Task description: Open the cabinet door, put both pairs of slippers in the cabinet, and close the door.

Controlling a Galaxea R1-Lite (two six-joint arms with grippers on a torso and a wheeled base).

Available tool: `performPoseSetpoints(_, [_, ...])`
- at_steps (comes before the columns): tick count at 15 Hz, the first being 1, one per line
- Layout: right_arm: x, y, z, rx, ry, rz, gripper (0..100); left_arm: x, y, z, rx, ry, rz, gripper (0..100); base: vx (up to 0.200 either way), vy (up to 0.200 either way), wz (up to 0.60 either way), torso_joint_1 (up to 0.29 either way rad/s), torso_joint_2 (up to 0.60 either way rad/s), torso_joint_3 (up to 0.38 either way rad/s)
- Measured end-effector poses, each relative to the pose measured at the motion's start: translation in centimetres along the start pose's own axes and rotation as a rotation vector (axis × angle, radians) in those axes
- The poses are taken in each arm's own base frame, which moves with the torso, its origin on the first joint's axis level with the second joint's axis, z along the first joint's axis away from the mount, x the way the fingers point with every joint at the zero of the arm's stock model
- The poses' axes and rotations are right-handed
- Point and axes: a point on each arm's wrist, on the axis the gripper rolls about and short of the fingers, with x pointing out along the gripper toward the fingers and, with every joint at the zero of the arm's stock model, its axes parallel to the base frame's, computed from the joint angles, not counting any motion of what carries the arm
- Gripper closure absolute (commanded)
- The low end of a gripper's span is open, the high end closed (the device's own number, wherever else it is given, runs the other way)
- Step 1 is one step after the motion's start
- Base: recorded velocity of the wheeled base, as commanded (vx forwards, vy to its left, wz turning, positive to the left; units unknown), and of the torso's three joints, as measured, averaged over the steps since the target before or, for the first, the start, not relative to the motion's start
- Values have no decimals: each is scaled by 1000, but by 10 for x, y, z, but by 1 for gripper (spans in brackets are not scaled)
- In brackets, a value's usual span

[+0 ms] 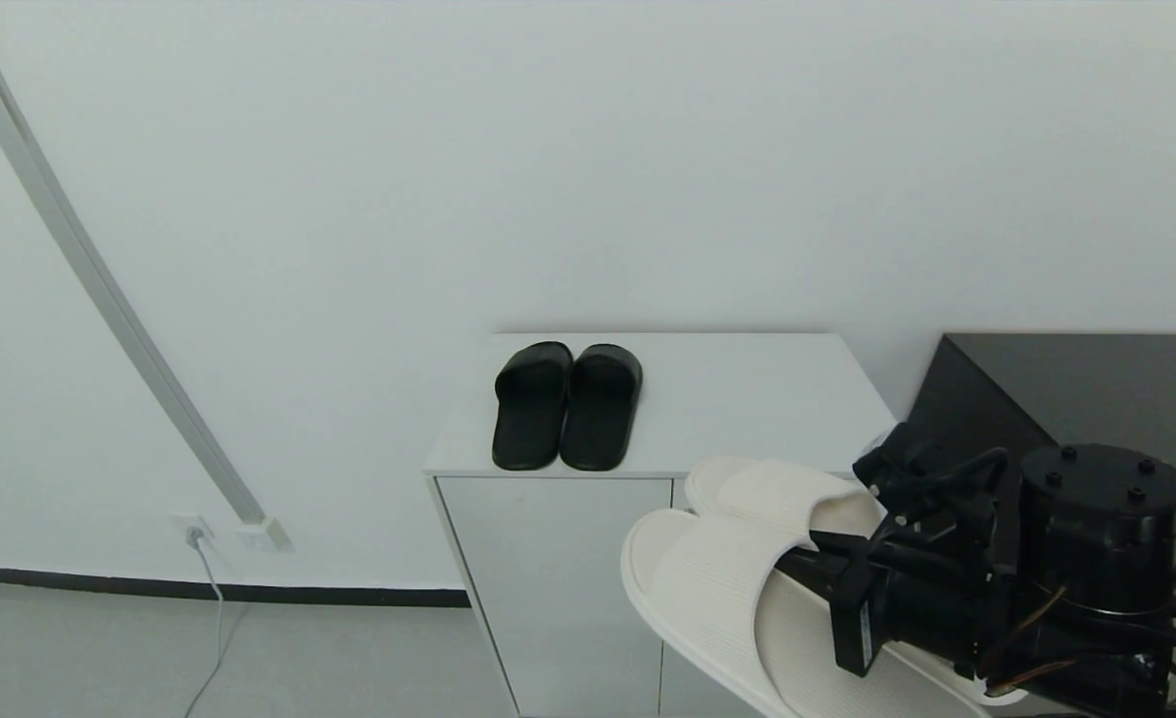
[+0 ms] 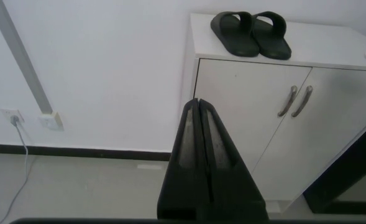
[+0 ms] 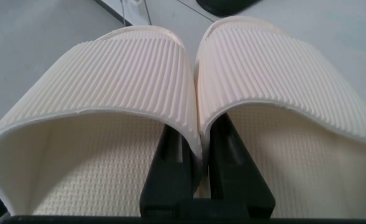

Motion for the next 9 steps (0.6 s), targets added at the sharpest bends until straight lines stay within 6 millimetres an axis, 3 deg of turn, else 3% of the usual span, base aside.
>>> performPoseSetpoints(2, [0, 0, -2, 1, 6, 1, 100, 0, 0, 0, 0, 0, 0, 100, 0, 0, 0, 0, 0, 0])
performPoseSetpoints(9, [-3, 1, -8, 0, 27, 7, 100, 0, 0, 0, -2, 0, 4, 100, 0, 0, 0, -150, 337, 184])
